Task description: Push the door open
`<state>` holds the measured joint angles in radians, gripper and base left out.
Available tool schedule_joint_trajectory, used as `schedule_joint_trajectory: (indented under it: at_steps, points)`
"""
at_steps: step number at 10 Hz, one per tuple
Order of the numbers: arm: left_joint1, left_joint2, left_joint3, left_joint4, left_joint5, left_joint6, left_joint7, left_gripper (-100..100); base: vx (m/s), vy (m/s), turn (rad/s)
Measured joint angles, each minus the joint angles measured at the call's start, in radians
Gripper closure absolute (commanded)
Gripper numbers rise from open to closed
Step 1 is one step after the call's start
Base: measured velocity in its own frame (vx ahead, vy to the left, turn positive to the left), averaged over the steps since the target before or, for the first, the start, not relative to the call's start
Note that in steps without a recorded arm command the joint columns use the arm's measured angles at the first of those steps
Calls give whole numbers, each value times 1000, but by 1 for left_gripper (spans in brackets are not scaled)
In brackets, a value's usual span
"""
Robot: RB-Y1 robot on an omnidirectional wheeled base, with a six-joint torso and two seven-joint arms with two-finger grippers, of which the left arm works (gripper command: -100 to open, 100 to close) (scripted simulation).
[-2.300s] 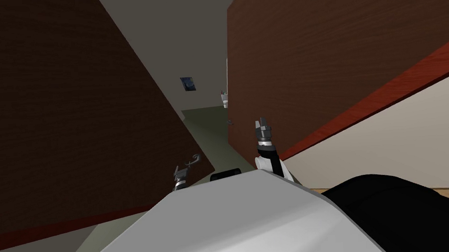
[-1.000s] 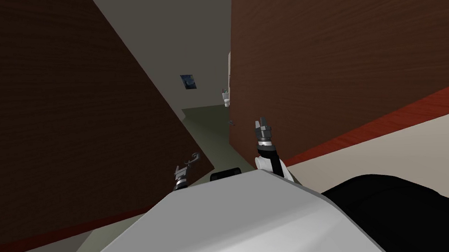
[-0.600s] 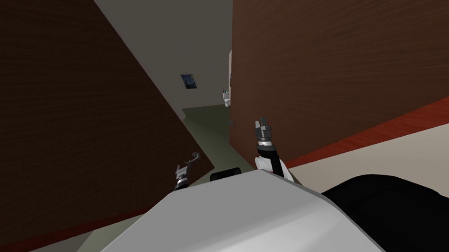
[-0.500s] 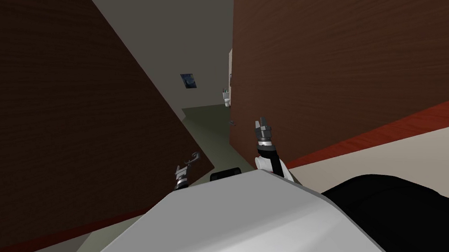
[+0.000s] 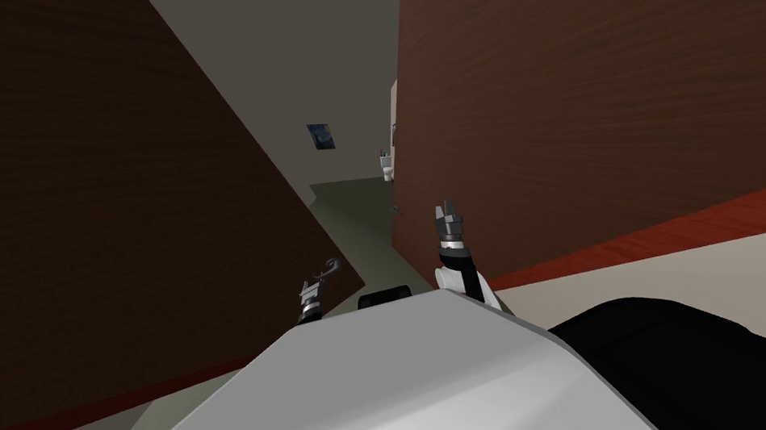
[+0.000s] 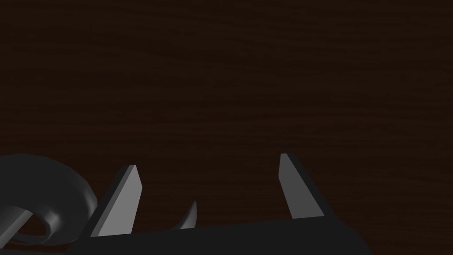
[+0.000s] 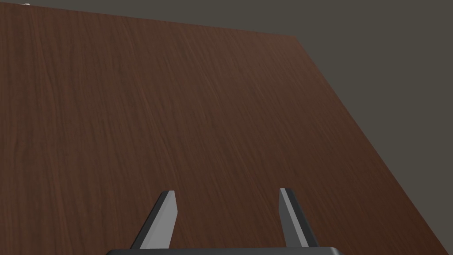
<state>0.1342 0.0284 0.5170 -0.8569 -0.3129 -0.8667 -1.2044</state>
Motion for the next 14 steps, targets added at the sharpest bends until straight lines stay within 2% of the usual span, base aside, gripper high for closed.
schedule_joint_trajectory:
  at_steps: [1,3,4,5,6,8,10,11,12,13,14]
  points:
    - [7,4,-2,-2,0,-5,7,100,-2,6,0]
    - [31,-20,-11,-56,-7,17,8,100,3,9,0]
    - [-2,-7,-2,-3,-1,0,-1,100,-6,2,-21]
    - [-6,-3,0,9,2,-11,-1,100,85,-7,29]
    - [-15,-4,-4,35,13,-8,10,100,133,-10,14]
    - [-11,-11,-16,36,29,8,45,100,87,8,69]
    - [-32,-4,-18,49,54,10,81,100,104,9,2]
    - [-28,-9,-22,35,67,18,104,100,98,15,21]
    - [-40,-7,-19,45,75,14,110,100,67,37,77]
    - [-65,4,-6,76,91,-11,111,-100,11,11,56]
    - [-73,8,-8,82,101,-16,125,-100,-51,-31,4]
